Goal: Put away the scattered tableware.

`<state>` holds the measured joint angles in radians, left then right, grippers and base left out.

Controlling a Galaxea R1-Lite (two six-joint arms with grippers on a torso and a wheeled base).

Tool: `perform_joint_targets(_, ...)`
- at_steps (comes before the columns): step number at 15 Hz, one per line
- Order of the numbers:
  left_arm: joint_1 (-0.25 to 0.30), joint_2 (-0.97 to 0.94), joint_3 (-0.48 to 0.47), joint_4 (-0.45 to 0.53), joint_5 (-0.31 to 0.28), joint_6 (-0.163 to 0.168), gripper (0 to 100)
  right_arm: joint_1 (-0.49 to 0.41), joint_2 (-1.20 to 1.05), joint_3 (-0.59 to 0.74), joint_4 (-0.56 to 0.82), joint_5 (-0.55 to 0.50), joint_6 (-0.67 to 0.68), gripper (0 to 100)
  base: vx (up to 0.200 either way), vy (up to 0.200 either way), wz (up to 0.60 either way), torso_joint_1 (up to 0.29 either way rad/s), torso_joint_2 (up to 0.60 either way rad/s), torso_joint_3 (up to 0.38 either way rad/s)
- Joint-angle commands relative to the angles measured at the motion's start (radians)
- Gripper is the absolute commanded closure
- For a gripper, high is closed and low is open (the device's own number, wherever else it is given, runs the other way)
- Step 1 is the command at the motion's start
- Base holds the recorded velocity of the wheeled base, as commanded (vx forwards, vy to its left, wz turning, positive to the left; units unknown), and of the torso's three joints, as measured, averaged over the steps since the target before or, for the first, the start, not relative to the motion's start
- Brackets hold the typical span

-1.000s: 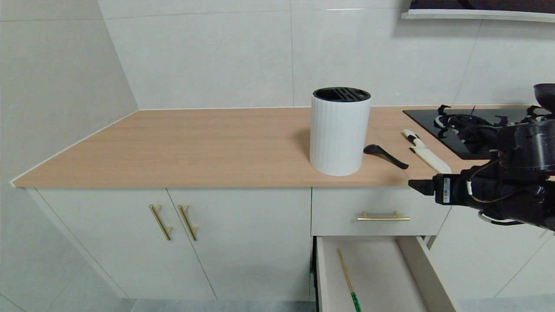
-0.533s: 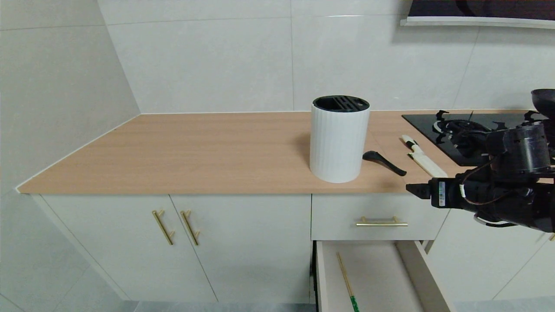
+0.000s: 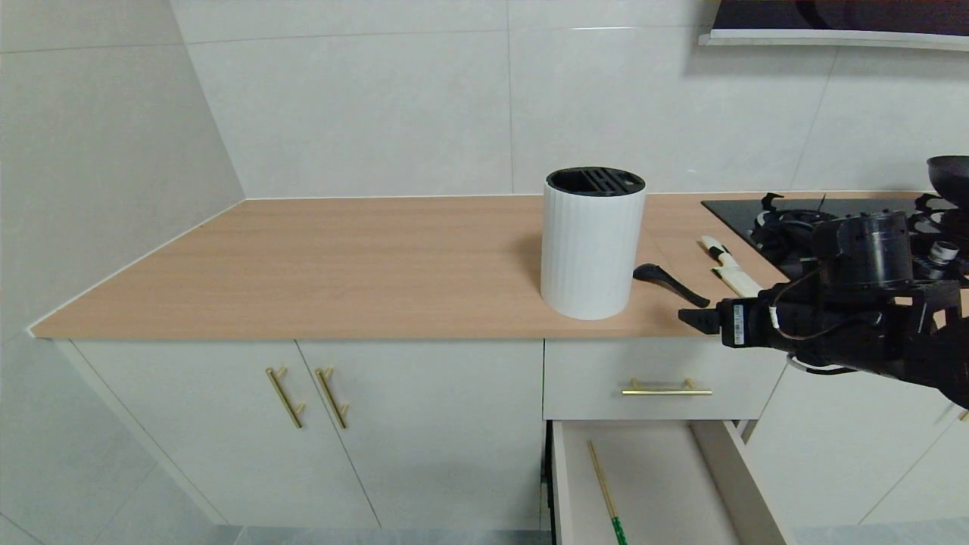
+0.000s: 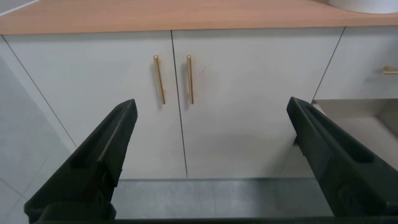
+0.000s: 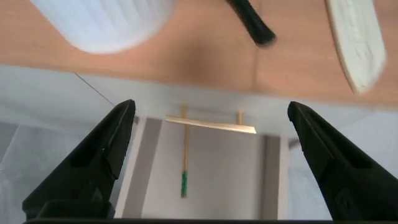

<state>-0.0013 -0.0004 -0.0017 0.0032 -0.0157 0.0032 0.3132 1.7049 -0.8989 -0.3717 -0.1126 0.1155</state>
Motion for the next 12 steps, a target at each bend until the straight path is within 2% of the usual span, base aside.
perform_joint_targets(1, 0.000, 0.000, 0.000, 0.000, -0.001, 0.000, 0, -0.023, 0.122, -0.127, -0.016, 0.054, -0.007, 0, 0.000, 0.000, 0.00, 0.000, 0.00, 0.000)
perform_joint_targets(4, 0.000, 0.000, 0.000, 0.000, 0.000, 0.000, 0, -0.057, 0.228, -0.212, -0.058, 0.062, -0.086, 0, 0.000, 0.000, 0.00, 0.000, 0.00, 0.000)
perform_joint_targets(8, 0.000, 0.000, 0.000, 0.000, -0.001, 0.000, 0, -0.100, 0.371, -0.236, -0.237, 0.067, -0.091, 0, 0.000, 0.000, 0.00, 0.000, 0.00, 0.000)
perform_joint_targets(12, 0.000, 0.000, 0.000, 0.000, 0.000, 0.000, 0, -0.109, 0.421, -0.271, -0.257, 0.065, -0.091, 0, 0.000, 0.000, 0.00, 0.000, 0.00, 0.000)
